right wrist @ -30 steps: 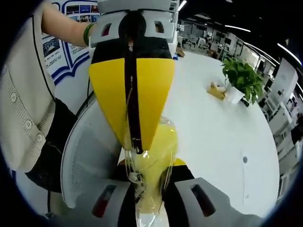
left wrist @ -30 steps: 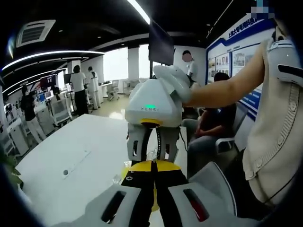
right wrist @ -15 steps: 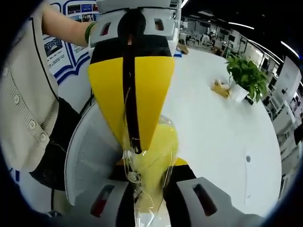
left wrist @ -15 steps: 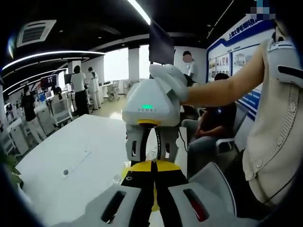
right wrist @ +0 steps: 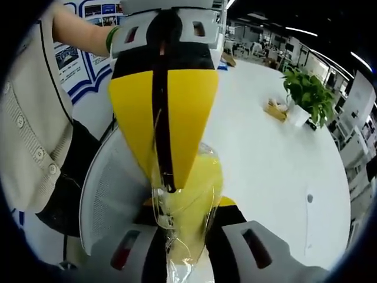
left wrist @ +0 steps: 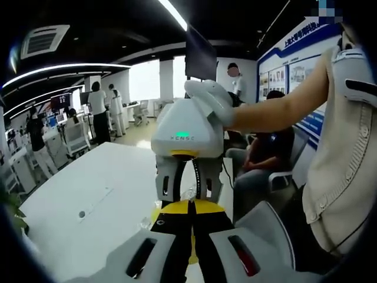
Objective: Compare the silicone blocks by pressing each to a similar depth, holding the contact briefly, and releasing to observe deformation and rebound differences across the visible hardness samples.
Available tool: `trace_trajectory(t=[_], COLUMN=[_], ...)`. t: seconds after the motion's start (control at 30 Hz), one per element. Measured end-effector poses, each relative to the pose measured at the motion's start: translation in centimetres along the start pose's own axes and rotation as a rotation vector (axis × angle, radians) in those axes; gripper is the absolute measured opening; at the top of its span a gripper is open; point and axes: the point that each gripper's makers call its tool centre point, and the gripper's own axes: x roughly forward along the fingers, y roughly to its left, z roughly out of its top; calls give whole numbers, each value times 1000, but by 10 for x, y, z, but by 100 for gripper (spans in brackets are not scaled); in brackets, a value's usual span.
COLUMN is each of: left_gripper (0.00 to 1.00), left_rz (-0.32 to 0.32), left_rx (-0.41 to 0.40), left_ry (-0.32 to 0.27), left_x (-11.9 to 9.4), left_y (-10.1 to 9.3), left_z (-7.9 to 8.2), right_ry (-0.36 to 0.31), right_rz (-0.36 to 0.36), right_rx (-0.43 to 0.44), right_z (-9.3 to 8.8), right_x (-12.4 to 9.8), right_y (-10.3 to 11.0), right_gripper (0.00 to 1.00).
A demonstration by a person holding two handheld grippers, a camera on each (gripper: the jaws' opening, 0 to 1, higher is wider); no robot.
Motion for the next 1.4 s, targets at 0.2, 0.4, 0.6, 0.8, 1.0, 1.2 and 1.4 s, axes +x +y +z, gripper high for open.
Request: trace_trajectory(t=[0.2,0.4,0.6,0.8,1.0,1.2,1.4], left_gripper=[0,0,0,0,0,0,0], left_rz=[0,-1,-3,-2,-3,-13,-19], left_rx=[0,-7,-6,-11,-51,-87,-114], left_ry=[0,-1,-2,-6,-21,-36,-42], left_x=[2,3,5,8,11,11,7], left_y=[-4,-7,-10,-13,-17,-15,-3], left_z=[0,-1,0,0,-2,-8,-18], right_ry=[-1,5,7,5,-34,-110,-164], right_rz=[3,8,13,16,-29,-108,-168], right_rx=[1,4,8,22,24,57,107], right_z=[1,-1,-2,-3,-5,-4,-7], right_x=[1,3,3,3,3,1,-3], right_y=[0,0,1,1,-2,-6,-7], right_gripper=[17,18,19,20,23,27,31])
